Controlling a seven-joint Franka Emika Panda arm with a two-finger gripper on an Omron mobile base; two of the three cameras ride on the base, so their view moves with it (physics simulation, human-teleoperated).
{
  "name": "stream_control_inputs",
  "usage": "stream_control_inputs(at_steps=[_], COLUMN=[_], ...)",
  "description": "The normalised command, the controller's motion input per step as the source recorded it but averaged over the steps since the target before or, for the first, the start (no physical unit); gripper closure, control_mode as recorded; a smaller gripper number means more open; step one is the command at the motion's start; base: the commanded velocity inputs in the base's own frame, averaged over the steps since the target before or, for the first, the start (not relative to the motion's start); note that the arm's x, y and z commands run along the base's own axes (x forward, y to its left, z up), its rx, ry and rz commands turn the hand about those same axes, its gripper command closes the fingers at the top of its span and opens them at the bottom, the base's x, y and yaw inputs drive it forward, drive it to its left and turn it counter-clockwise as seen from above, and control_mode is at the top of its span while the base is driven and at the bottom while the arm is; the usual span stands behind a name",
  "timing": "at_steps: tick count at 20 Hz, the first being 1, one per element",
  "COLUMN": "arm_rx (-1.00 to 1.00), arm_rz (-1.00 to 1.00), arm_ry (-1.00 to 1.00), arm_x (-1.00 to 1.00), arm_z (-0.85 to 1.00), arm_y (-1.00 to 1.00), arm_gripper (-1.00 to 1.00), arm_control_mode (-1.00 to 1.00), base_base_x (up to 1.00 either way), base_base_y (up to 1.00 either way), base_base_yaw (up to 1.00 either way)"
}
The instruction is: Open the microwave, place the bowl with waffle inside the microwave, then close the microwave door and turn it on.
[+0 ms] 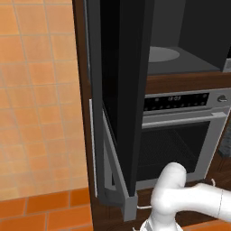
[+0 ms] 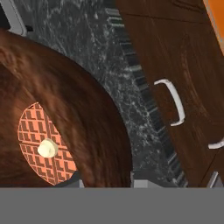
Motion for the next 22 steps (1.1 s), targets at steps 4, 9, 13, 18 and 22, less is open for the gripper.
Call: stream_control_inputs(at_steps=[4,9,13,18,22], arm_rx=[-0.06,-0.12,-0.17,-0.11,-0.09], arm_rz=[0.16,0.09,0.00,-0.01,0.00], arm_ry=[-0.16,-0.20,-0.03,-0.03,-0.20], arm_x=[-1.00,-0.97,-0.78,-0.93,-0.67], arm_z=[0.28,0.87,0.90,0.13,0.19], arm_y=[0.68,0.39,0.41,0.73,1.00], arm_gripper=[1.00,1.00,1.00,1.00,1.00], arm_control_mode=[-1.00,-1.00,-1.00,-1.00,-1.00], base_base_x=[0.00,0.00,0.00,0.00,0.00], base_base_y=[0.00,0.00,0.00,0.00,0.00], base_base_yaw=[0.00,0.00,0.00,0.00,0.00])
